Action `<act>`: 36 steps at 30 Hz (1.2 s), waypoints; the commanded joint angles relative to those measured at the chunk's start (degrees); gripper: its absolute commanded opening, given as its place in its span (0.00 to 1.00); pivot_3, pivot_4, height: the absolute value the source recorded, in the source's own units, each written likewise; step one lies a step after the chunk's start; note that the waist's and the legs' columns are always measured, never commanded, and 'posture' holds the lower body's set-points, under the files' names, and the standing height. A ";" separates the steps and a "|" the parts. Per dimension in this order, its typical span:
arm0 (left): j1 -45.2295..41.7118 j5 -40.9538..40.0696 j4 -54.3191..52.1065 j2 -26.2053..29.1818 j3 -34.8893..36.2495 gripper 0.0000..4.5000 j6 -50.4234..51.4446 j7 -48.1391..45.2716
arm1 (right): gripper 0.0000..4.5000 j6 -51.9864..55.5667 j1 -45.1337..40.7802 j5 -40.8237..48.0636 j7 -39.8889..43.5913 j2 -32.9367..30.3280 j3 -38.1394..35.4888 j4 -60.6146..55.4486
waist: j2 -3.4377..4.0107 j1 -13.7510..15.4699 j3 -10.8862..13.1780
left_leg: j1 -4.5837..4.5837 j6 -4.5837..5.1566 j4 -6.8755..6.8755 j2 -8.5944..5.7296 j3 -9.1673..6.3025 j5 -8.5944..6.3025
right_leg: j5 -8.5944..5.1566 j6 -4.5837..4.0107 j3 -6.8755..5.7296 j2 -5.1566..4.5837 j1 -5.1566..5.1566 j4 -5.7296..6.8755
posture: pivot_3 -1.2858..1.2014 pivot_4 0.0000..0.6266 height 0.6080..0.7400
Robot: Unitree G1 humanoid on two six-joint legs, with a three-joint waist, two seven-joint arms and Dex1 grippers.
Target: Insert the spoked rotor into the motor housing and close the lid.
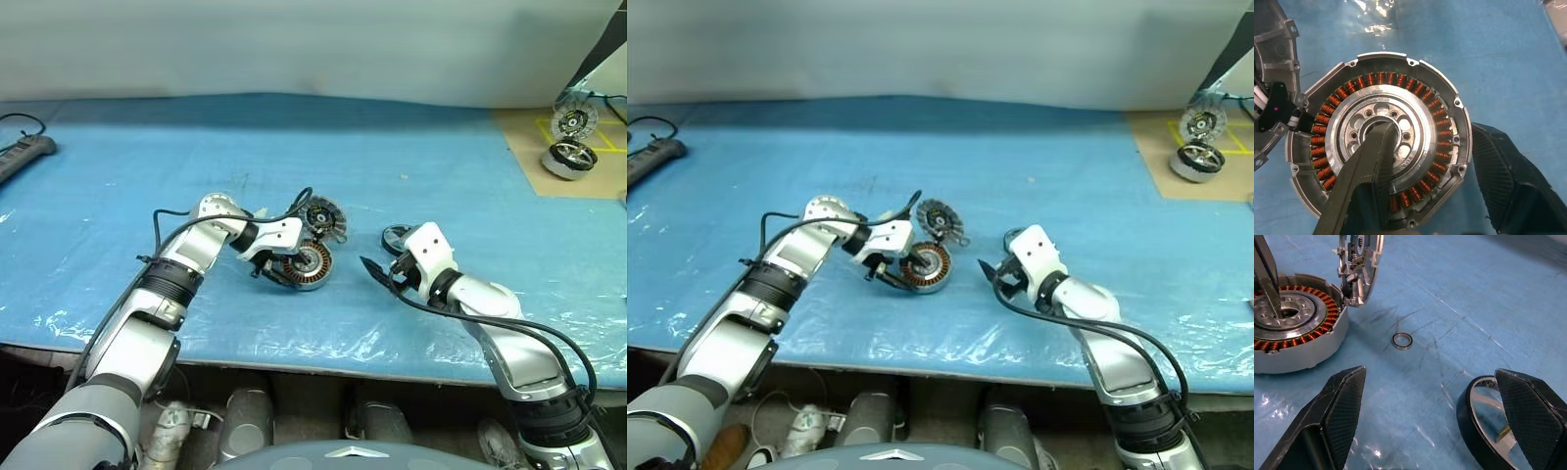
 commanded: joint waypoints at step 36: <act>1.52 -13.84 -11.85 6.07 1.28 0.89 26.12 8.85 | 1.00 -0.64 -2.55 0.99 3.35 -0.52 1.98 0.16 | 0.40 -1.47 -0.25 | -0.34 0.10 -0.60 0.02 0.09 0.27 | 0.01 0.10 0.05 0.18 -0.16 -0.80 | 0.52 0.24 1.00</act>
